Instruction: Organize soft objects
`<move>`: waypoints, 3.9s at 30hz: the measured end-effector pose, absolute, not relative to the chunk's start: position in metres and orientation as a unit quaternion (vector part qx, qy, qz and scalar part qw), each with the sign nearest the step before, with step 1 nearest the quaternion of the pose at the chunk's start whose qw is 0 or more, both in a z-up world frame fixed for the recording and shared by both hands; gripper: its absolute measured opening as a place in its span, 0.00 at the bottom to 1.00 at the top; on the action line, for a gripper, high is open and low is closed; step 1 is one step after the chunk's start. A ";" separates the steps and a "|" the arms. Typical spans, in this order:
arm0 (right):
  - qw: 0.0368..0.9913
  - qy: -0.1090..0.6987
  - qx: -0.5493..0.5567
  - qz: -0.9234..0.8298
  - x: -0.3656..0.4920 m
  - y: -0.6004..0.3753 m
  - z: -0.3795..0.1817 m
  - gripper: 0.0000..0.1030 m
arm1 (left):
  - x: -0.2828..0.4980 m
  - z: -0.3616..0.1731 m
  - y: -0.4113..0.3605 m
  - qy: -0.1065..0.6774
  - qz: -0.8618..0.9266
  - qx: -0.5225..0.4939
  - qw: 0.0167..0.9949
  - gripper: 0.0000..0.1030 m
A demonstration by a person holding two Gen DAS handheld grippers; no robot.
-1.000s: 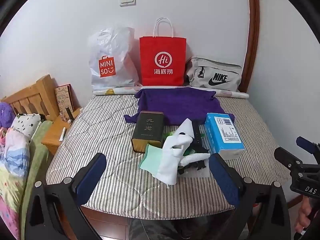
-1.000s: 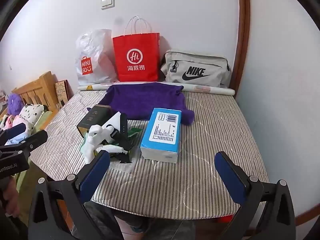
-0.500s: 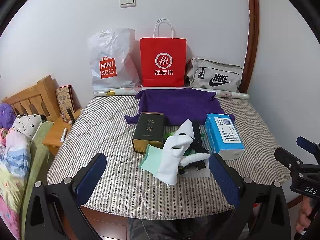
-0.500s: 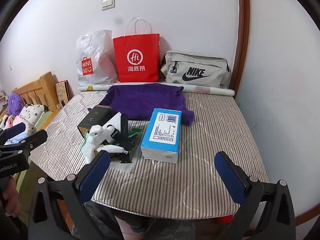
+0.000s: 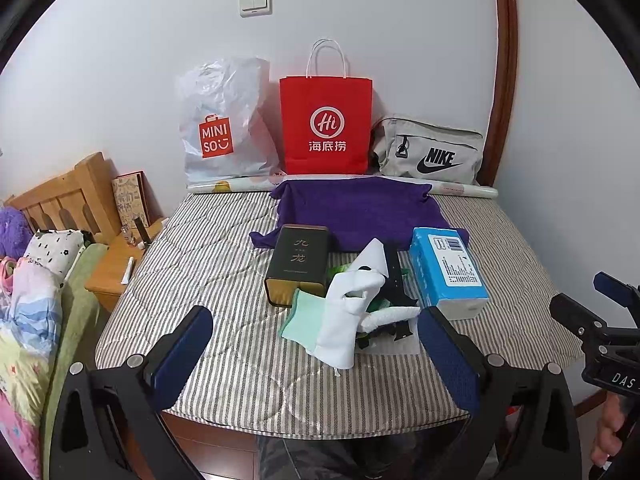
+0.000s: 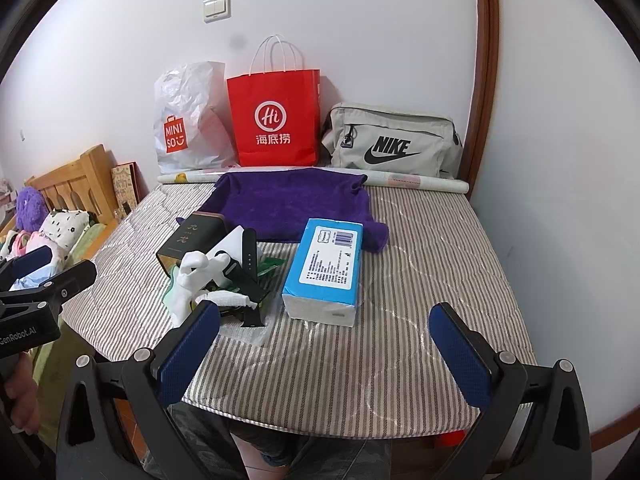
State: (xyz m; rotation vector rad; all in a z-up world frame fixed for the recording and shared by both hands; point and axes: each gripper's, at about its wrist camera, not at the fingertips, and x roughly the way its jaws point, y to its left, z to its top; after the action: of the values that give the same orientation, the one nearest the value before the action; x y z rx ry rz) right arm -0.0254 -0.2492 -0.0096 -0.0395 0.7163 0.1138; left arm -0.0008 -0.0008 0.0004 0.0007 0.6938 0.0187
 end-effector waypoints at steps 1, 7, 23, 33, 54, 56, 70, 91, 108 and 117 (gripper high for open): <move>0.935 0.350 -0.020 0.056 -0.025 -0.249 -0.009 1.00 | -0.001 0.000 -0.001 0.340 0.009 0.000 0.940 1.00; 0.934 0.351 -0.020 0.058 -0.026 -0.249 -0.009 1.00 | -0.002 0.011 0.000 0.337 0.007 0.000 0.941 1.00; 0.935 0.349 -0.021 0.059 -0.027 -0.249 -0.010 1.00 | -0.005 0.024 0.001 0.335 0.004 -0.001 0.942 1.00; 0.935 0.349 -0.024 0.062 -0.027 -0.247 -0.012 1.00 | -0.011 0.026 0.003 0.334 0.004 0.001 0.942 1.00; 0.927 0.366 0.004 0.080 -0.003 -0.254 -0.048 1.00 | 0.027 -0.011 0.014 0.357 0.000 -0.010 0.934 1.00; 0.923 0.375 0.010 0.083 0.003 -0.256 -0.056 1.00 | 0.037 -0.024 0.019 0.370 -0.006 -0.017 0.929 1.00; 0.896 0.434 0.015 0.094 0.038 -0.251 -0.110 1.00 | 0.081 -0.099 0.013 0.423 -0.074 -0.014 0.903 0.91; 0.882 0.441 -0.021 0.163 0.057 -0.200 -0.120 1.00 | 0.098 -0.115 0.035 0.418 -0.127 -0.060 0.898 0.13; 0.862 0.425 -0.095 0.261 0.092 -0.112 -0.131 0.76 | 0.109 -0.150 0.124 0.444 -0.024 -0.122 0.887 0.10; 0.842 0.451 -0.105 0.276 0.102 -0.108 -0.150 0.23 | 0.116 -0.170 0.128 0.453 -0.047 -0.144 0.878 0.10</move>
State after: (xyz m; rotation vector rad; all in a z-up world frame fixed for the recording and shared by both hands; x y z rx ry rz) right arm 0.1021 -0.1083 -0.1497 -0.2215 0.9534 0.5821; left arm 0.1163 0.1276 -0.1697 -0.2998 0.9450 -0.0980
